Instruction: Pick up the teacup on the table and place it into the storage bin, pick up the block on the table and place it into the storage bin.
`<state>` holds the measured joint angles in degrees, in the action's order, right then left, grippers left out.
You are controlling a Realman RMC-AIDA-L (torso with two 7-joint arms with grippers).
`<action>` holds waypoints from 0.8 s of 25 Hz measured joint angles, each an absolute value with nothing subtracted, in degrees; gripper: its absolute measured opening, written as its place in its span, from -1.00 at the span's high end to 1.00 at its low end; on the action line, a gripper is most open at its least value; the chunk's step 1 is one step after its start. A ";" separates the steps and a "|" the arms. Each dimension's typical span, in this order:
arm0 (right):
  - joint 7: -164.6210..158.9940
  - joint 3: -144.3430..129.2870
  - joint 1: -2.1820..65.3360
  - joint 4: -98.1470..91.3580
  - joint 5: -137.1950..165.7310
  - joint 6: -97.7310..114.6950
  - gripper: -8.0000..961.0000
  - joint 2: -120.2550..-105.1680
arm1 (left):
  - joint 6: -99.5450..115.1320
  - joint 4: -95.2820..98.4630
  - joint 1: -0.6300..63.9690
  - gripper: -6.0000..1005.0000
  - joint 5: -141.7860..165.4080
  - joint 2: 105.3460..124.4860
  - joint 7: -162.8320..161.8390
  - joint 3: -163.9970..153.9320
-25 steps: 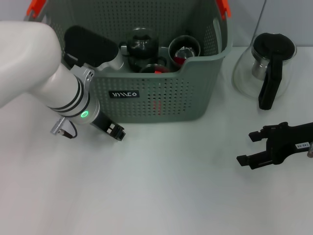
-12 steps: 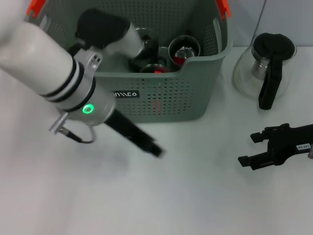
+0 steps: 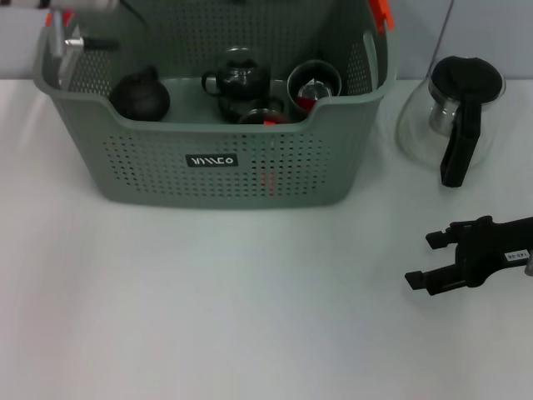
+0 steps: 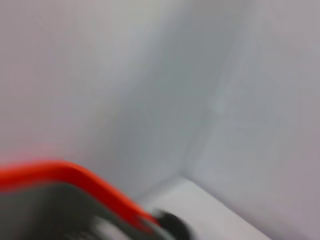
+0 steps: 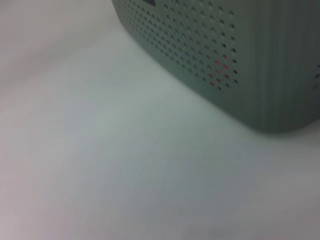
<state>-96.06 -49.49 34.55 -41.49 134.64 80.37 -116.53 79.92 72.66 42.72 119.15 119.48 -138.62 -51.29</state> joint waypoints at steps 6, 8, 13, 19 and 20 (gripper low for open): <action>-96.58 -49.48 34.53 -41.47 134.66 80.39 -0.97 -116.50 | 70.77 68.97 43.47 0.05 125.23 118.86 -138.50 -52.19; -96.64 -49.40 34.54 -41.48 134.65 80.40 -0.97 -116.36 | 71.26 70.29 43.14 -0.03 124.29 119.12 -138.44 -51.94; -96.61 -48.95 34.54 -41.61 134.18 80.42 -0.97 -116.22 | 85.77 73.98 39.47 -0.42 110.45 120.09 -132.26 -51.26; -94.49 -46.14 34.52 -41.74 130.29 83.98 -0.97 -116.02 | 104.75 61.76 31.73 -0.85 99.35 122.99 -105.20 -51.34; -93.44 -45.01 34.37 -41.59 129.27 85.17 -0.97 -115.99 | 105.04 58.72 29.97 -0.86 100.05 123.39 -101.05 -51.43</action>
